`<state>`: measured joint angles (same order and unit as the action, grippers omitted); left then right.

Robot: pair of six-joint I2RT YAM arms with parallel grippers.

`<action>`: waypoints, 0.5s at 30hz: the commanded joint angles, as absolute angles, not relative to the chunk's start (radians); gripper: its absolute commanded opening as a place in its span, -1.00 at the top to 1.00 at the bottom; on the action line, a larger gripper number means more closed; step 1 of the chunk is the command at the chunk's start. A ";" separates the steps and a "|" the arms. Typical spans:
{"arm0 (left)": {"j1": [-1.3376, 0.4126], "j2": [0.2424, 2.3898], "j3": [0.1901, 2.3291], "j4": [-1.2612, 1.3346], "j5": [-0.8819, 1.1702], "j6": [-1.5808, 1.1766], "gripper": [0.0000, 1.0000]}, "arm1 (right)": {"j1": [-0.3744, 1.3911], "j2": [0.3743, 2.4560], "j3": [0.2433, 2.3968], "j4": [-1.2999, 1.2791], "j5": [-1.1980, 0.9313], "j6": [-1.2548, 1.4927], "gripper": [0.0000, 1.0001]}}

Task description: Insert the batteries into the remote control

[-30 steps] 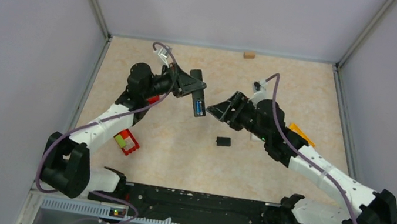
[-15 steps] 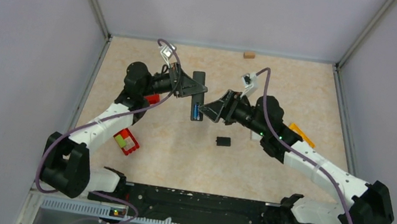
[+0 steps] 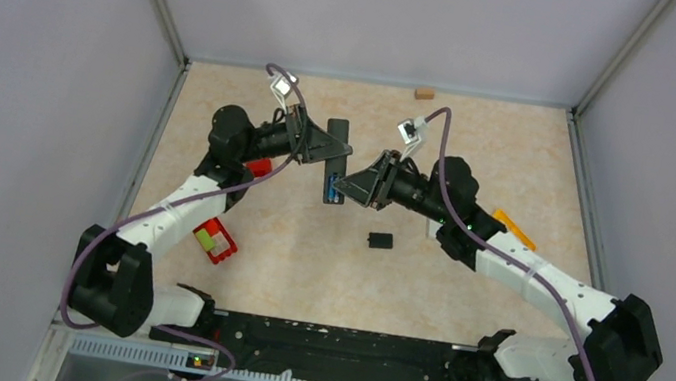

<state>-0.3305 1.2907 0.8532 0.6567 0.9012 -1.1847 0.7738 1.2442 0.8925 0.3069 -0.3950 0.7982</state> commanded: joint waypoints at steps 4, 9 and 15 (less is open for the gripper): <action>-0.324 1.232 0.895 0.720 0.899 -1.216 1.00 | 0.765 1.251 0.919 0.411 -0.418 0.814 -0.21; -0.324 1.217 0.887 0.745 0.878 -1.270 1.00 | 0.765 1.319 0.901 0.572 -0.513 0.910 -0.30; -0.320 1.190 0.885 0.746 0.890 -1.299 0.94 | 0.765 1.383 0.902 0.719 -0.590 1.003 0.29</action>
